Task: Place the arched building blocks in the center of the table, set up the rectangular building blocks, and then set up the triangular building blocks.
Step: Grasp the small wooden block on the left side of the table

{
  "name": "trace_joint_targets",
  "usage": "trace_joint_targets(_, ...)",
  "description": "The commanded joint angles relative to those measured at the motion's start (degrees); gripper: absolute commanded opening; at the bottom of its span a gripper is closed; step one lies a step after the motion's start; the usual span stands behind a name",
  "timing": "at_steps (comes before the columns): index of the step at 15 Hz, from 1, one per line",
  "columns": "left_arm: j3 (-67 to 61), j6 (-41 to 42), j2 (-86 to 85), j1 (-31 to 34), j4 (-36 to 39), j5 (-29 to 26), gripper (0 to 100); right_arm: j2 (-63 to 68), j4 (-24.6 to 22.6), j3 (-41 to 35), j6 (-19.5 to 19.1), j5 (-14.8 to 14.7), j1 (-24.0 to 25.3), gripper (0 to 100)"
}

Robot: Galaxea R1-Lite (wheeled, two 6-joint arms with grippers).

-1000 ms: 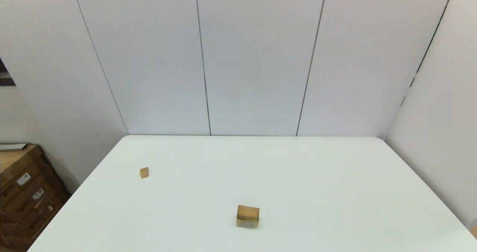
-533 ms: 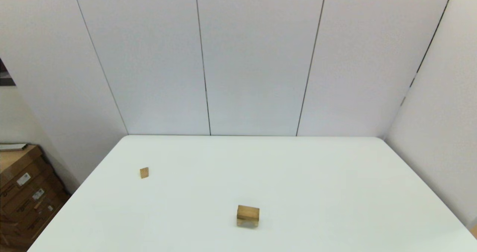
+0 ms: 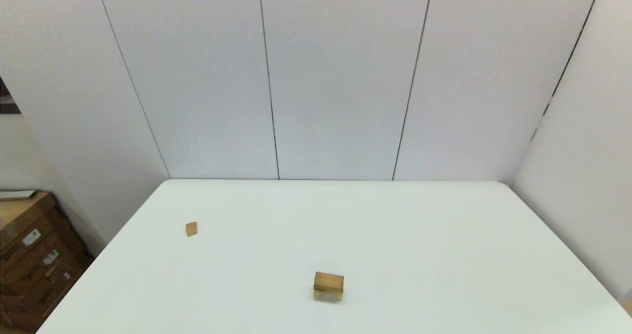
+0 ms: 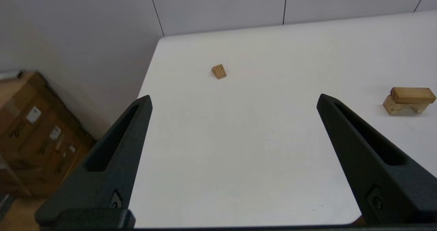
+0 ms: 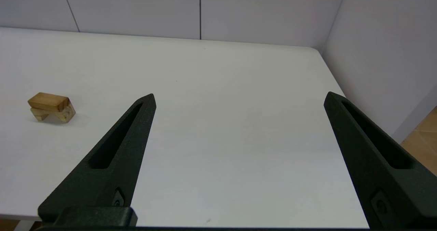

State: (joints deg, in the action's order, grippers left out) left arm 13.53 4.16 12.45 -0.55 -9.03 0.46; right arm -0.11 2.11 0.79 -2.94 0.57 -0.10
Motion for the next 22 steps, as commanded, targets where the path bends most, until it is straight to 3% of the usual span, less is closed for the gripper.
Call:
trace_joint_targets(1, 8.79, -9.87, 35.28, 0.11, 8.51, 4.81, 100, 0.11, 0.0, 0.0, -0.05, 0.04, 0.01, 100)
trace_joint_targets(7, 19.08, -21.82, 62.52, 0.02, 9.82, 7.45, 100, 0.11, 0.0, 0.0, -0.05, 0.04, 0.01, 100)
trace_joint_targets(15, 32.17, -37.12, 85.38, -3.49, 9.82, 8.24, 100, 0.11, 0.0, 0.0, -0.05, 0.04, 0.01, 100)
trace_joint_targets(22, 41.66, -40.19, 104.1, -7.36, 9.91, 11.4, 100, 0.11, 0.0, 0.0, -0.05, 0.04, 0.01, 100)
